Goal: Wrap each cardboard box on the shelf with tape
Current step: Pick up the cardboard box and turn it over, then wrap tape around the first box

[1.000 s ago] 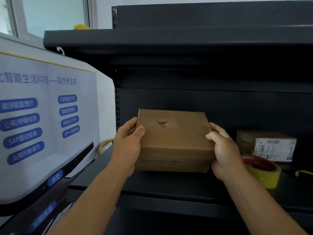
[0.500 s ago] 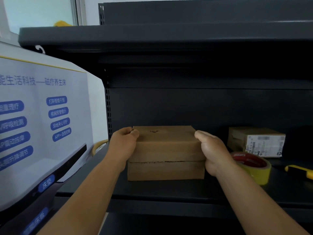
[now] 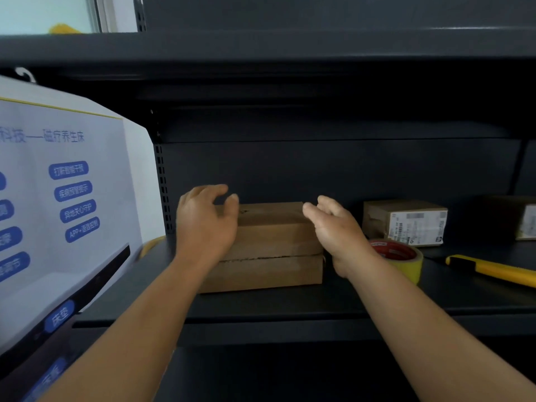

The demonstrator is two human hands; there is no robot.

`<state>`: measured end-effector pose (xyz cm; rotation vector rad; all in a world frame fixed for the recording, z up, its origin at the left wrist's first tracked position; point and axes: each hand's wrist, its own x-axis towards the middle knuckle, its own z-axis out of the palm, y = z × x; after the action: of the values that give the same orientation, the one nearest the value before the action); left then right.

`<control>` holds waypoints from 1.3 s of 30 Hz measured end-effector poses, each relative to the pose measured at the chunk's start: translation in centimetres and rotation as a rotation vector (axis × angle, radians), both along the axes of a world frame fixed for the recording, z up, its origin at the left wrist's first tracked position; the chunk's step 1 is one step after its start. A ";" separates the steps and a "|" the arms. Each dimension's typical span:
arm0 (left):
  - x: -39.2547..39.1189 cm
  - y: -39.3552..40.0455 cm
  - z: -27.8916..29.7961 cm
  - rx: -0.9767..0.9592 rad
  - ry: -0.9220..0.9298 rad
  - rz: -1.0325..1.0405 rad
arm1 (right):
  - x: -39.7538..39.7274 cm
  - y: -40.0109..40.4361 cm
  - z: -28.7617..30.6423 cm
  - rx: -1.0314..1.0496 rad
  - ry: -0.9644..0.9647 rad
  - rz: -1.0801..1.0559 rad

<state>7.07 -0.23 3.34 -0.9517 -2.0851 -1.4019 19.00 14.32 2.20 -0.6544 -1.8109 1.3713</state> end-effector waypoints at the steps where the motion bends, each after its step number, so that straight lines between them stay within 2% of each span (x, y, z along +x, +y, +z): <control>1: 0.6 0.4 0.1 -0.007 0.052 -0.014 | 0.3 0.1 0.2 0.030 -0.014 -0.003; 7: 5.1 3.1 0.7 -0.041 0.123 -0.251 | 3.6 1.9 1.0 0.102 -0.035 -0.065; 13: 8.4 6.3 -0.2 -0.164 0.086 -0.580 | 7.7 5.3 -0.1 0.058 -0.189 -0.103; 16: 9.8 8.0 -1.4 -0.219 0.047 -0.671 | 9.5 6.4 -0.8 0.110 -0.349 -0.144; 21: 11.1 10.3 -3.2 -0.357 -0.007 -0.713 | 11.7 7.8 -2.1 0.333 -0.789 -0.244; 26: 11.2 11.7 -4.2 -0.420 -0.100 -0.702 | 12.3 8.4 -2.5 0.521 -0.954 -0.255; 30: 11.2 11.9 -4.6 -0.429 -0.142 -0.667 | 12.4 8.3 -2.2 0.471 -0.896 -0.235; 34: 11.3 11.7 -4.1 -0.384 -0.148 -0.674 | 12.5 8.0 -1.6 0.360 -0.635 -0.202; 39: 11.8 11.5 -1.8 -0.174 -0.145 -0.606 | 12.1 6.6 0.1 0.384 -0.342 -0.197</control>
<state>18.83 11.30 1.53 -1.7053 -2.1454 -1.6205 31.05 20.92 2.33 -0.8675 -2.1364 0.7838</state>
